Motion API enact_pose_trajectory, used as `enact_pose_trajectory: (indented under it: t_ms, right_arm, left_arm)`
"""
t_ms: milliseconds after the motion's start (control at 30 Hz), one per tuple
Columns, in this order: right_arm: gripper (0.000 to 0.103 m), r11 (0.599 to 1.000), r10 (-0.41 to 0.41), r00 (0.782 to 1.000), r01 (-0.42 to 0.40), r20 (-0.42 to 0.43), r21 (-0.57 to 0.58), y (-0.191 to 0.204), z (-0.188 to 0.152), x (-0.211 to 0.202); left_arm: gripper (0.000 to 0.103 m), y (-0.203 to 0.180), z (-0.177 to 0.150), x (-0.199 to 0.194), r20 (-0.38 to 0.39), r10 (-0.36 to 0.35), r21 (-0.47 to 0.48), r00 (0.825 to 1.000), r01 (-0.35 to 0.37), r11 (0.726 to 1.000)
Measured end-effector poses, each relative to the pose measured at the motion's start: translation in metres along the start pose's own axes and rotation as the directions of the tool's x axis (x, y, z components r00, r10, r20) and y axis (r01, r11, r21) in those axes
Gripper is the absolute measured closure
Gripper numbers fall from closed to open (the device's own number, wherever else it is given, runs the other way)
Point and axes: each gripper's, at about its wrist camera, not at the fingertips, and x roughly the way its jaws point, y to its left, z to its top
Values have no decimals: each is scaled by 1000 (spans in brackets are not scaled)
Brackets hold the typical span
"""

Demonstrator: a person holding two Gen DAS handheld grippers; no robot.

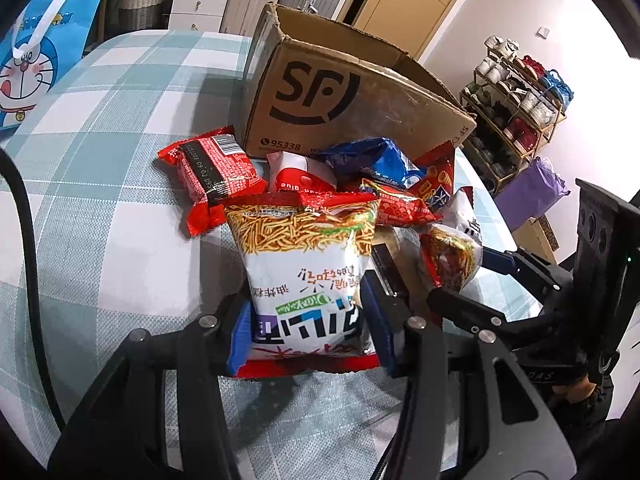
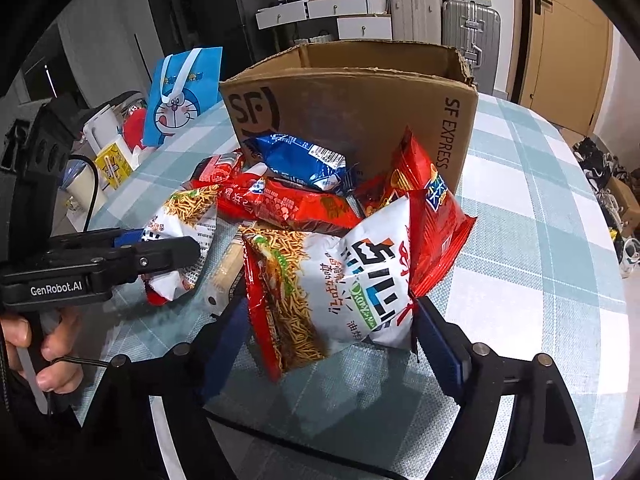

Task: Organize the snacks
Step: 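Lift both white noodle-snack bags and carry them over the box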

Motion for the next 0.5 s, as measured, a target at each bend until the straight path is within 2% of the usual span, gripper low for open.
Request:
enact_pose_trajectory:
  t_ms: [267, 500]
  right_arm:
    - [20, 1000, -24, 1000, 24, -3, -16, 5, 0, 2]
    - [33, 1000, 16, 1000, -16, 9, 11, 0, -4, -4]
  left_arm:
    - [57, -2, -3, -2, 0, 2, 4, 1000, -2, 1000]
    - [57, -6, -6, -10, 19, 2, 17, 1000, -3, 1000]
